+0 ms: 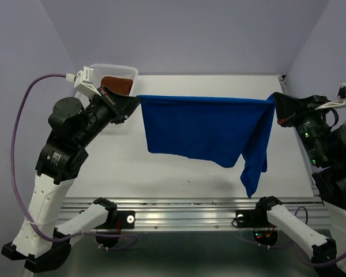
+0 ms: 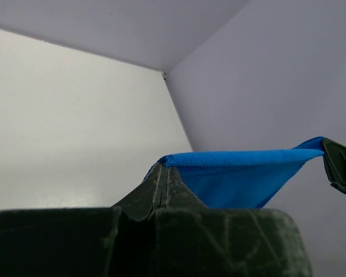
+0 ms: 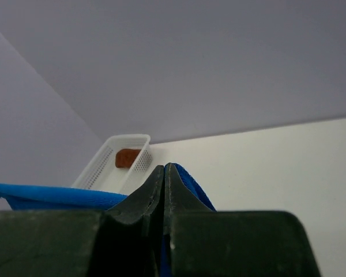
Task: Roll the towels
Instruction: Flatten the towel
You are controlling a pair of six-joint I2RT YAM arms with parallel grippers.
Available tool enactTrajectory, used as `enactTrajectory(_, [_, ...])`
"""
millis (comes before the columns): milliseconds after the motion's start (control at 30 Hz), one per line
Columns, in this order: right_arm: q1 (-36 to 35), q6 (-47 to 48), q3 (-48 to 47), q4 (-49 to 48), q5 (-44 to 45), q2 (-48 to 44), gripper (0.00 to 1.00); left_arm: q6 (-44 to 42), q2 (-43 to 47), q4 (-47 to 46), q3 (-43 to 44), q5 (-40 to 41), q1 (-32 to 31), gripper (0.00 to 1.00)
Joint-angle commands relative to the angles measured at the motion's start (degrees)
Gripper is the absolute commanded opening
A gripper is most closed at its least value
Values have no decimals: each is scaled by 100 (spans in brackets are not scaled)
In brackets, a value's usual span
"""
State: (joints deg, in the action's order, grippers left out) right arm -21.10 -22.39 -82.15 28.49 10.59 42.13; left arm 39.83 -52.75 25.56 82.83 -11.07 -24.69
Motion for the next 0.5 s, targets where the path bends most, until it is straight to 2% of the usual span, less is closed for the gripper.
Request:
enactTrajectory(0, [71,244,277,280,628,979,5,-204,-707,98,-196,1018,104,0])
enactTrajectory(67, [71,192,445,202,707,1480,5,-222,-1043,133,-310,1072,148,0])
enactTrajectory(100, [71,174,532,114,655,2031,5,-239,-1227,116,-459,1255,244,0])
enactTrajectory(200, [71,139,831,-430,156,2921,6,-257,-1983,90,-688,1379,455,0])
enactTrajectory(267, [71,191,806,-851,-599,3896,20,-266,-2502,-33,-890,1432,658,0])
enactTrajectory(367, [71,296,447,-766,-1339,4987,56,-248,-3117,-192,-944,1633,720,0])
enactTrajectory(467, [71,446,296,-713,-1472,5191,71,-310,-3583,-253,-847,1740,728,0])
